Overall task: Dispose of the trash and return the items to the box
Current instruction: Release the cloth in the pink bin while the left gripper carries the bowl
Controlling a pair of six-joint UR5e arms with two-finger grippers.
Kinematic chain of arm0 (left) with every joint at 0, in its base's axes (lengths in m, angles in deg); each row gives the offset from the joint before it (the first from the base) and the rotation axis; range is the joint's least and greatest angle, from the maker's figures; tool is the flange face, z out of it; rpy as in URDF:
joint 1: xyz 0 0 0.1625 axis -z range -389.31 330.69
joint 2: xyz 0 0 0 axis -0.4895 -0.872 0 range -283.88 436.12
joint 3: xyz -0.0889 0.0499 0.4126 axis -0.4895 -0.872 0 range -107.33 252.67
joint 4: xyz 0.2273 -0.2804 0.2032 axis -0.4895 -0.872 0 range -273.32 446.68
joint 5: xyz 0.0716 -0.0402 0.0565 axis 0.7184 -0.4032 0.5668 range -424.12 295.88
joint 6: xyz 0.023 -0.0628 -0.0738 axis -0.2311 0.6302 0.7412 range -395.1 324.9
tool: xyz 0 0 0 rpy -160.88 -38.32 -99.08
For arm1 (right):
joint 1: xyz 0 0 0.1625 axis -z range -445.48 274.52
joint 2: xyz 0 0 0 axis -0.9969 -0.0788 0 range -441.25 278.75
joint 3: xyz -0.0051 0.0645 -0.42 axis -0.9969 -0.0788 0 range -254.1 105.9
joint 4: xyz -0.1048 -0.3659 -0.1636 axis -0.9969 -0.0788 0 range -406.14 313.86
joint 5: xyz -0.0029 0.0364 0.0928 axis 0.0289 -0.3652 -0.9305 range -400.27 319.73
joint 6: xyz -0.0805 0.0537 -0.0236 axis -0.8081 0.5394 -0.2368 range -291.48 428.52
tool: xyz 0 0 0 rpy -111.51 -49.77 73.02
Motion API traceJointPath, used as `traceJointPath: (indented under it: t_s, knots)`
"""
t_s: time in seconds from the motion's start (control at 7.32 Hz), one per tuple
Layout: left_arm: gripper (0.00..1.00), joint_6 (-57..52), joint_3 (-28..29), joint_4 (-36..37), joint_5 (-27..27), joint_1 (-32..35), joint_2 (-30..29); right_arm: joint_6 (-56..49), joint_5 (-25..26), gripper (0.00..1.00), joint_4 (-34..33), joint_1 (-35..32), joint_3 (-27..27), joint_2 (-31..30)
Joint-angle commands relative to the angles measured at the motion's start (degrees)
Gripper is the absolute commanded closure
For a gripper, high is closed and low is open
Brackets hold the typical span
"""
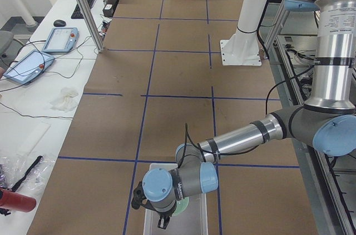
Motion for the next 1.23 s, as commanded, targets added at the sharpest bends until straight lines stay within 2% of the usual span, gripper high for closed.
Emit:
traceJointPath:
  t_s: [0.0, 0.14, 0.27, 0.68, 0.82, 1.09]
  knots:
    - [1.0, 0.33, 7.82, -8.51, 0.14, -0.1, 0.0, 0.28, 0.02, 0.0, 0.04, 0.22, 0.21, 0.01]
    - [0.91, 0.42, 9.69, -10.63, 0.22, -0.1, 0.26, 0.28, 0.02, 0.0, 0.04, 0.31, 0.74, 0.01]
    - [0.76, 0.51, 10.4, -11.0, 0.14, -0.1, 0.26, 0.45, -0.07, 0.0, -0.05, 0.31, 1.78, 0.01]
    - [0.53, 0.51, 9.63, -11.71, 0.22, -0.1, 0.18, 0.81, -0.16, 0.0, 0.04, 0.48, 1.97, 0.01]
    - [0.49, 0.6, 3.87, -10.23, 0.05, -0.1, -0.09, 0.98, -0.33, 0.0, -0.05, 0.83, 2.93, -0.08]
    - [0.45, 1.12, -13.5, 3.08, -0.21, 0.16, 0.26, 8.75, -1.12, 0.0, -0.58, 2.4, 6.61, -0.34]
